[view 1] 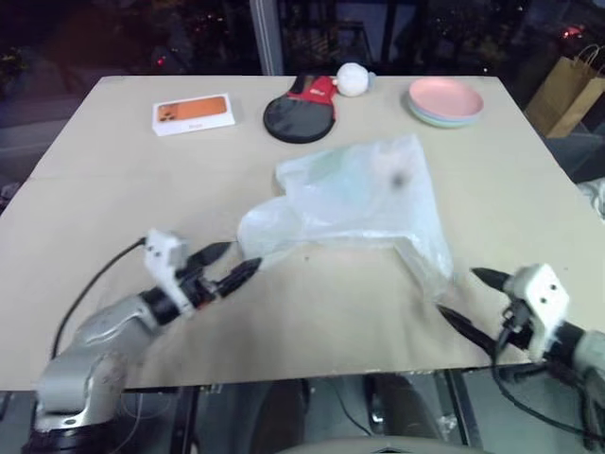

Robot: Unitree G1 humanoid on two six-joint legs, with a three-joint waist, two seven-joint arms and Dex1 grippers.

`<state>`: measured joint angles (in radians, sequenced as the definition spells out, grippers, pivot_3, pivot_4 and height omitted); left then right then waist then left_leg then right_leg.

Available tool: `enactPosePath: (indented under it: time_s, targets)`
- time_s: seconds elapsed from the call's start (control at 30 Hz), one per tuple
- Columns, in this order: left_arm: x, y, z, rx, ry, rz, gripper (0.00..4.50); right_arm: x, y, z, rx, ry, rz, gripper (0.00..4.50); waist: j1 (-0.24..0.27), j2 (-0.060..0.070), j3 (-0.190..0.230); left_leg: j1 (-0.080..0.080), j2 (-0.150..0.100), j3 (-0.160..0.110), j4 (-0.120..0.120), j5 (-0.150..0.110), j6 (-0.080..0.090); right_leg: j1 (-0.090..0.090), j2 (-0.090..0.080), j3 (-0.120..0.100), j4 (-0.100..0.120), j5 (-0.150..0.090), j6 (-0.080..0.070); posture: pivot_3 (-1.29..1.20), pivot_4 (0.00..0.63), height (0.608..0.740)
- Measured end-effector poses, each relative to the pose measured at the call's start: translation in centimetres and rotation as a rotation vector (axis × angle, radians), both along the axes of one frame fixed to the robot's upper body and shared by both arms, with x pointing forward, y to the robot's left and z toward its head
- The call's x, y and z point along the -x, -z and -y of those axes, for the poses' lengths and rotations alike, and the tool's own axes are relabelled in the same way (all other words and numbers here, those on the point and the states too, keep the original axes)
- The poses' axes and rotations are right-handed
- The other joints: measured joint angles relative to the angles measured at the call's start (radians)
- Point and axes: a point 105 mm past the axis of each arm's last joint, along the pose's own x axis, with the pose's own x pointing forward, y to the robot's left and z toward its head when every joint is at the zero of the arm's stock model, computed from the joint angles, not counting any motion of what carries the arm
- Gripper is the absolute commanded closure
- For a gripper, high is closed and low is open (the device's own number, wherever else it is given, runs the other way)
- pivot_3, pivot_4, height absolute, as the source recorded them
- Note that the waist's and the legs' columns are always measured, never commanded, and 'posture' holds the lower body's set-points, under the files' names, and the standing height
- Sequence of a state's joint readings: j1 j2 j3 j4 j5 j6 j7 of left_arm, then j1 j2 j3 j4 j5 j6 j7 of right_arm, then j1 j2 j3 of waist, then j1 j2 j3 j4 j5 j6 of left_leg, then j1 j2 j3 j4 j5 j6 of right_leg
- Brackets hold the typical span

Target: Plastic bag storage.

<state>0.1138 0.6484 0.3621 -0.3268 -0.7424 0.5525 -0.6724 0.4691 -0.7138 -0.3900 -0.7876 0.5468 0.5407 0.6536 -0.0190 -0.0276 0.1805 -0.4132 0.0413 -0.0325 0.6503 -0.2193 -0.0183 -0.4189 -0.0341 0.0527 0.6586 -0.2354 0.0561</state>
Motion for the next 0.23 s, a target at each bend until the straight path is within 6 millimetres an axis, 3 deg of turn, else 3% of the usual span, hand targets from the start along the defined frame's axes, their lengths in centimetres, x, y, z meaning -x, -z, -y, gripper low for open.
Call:
enactPosePath:
  time_s: [0.13,0.23]
  targets:
    - [0.4,0.0,-1.4,-0.030,-0.013,-0.015,0.01,1.4,-0.1,1.3,0.019,-0.001,-0.015,0.00,0.004,0.000,-0.001,0.004,0.000,0.001,0.002,0.000,0.000,0.004,-0.001,0.000,0.000,0.000,0.000,0.00,0.150,0.740]
    - [0.9,0.6,-2.0,-0.054,0.003,-0.037,0.01,1.2,0.7,2.8,0.047,0.035,-0.027,0.00,0.003,-0.003,-0.002,0.004,0.000,0.001,0.002,0.000,-0.001,0.004,-0.002,0.000,0.000,0.000,0.000,0.00,0.150,0.740]
